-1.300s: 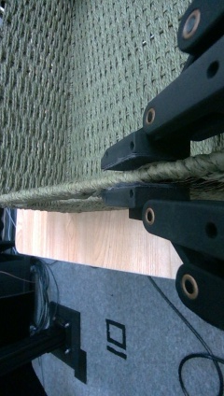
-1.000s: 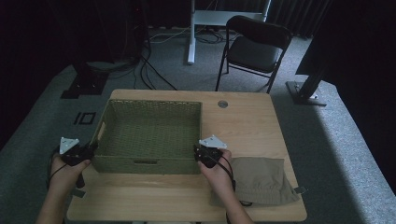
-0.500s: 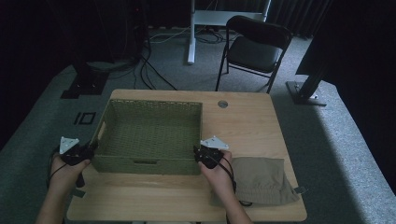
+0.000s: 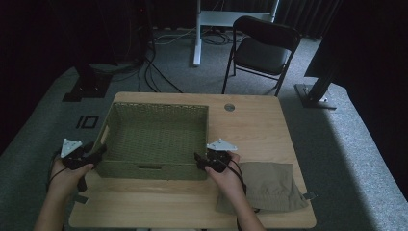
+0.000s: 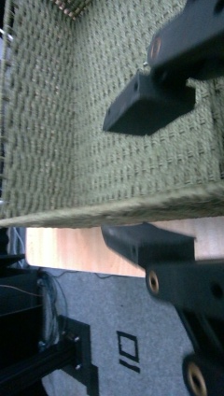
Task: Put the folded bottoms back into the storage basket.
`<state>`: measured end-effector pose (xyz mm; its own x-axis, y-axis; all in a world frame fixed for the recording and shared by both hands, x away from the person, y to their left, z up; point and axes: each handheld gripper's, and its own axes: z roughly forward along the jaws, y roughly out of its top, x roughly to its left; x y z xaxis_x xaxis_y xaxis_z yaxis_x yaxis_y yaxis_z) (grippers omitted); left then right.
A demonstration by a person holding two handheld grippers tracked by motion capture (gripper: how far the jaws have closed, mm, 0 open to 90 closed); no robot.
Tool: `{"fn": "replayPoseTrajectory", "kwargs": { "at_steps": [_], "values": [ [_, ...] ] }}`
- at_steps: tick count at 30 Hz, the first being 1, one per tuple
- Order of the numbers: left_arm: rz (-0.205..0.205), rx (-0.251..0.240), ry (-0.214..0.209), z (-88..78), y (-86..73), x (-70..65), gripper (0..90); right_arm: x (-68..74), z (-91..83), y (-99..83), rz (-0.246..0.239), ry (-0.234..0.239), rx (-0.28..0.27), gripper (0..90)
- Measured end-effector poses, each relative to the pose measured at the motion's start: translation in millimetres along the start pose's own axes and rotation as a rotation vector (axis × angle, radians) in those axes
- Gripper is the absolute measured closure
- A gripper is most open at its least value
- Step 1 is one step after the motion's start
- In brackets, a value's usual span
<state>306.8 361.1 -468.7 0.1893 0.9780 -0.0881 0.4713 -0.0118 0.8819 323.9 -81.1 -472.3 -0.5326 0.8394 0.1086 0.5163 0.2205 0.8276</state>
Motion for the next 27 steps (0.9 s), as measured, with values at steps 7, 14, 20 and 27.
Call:
{"fn": "replayPoseTrajectory", "kwargs": {
  "at_steps": [7, 14, 20, 27],
  "values": [
    [-0.024, -0.01, -0.009, -8.7, 10.3, -0.7, 31.5, -1.7, -0.4, 3.0, -0.076, 0.002, -0.085, 18.8],
    [-0.003, -0.004, -0.032, -16.1, 16.4, -7.2, 22.0, -2.7, -8.9, 12.8, -0.123, -0.001, -0.118, 13.9],
    [0.045, -0.019, -0.026, -20.3, 23.2, -15.8, 19.1, -6.8, -19.7, 19.5, -0.129, -0.025, -0.149, 12.8],
    [0.05, -0.043, -0.041, -22.7, 31.6, -28.5, 16.3, -10.5, -29.9, 22.1, -0.136, -0.018, -0.159, 12.7]
  ]
}}
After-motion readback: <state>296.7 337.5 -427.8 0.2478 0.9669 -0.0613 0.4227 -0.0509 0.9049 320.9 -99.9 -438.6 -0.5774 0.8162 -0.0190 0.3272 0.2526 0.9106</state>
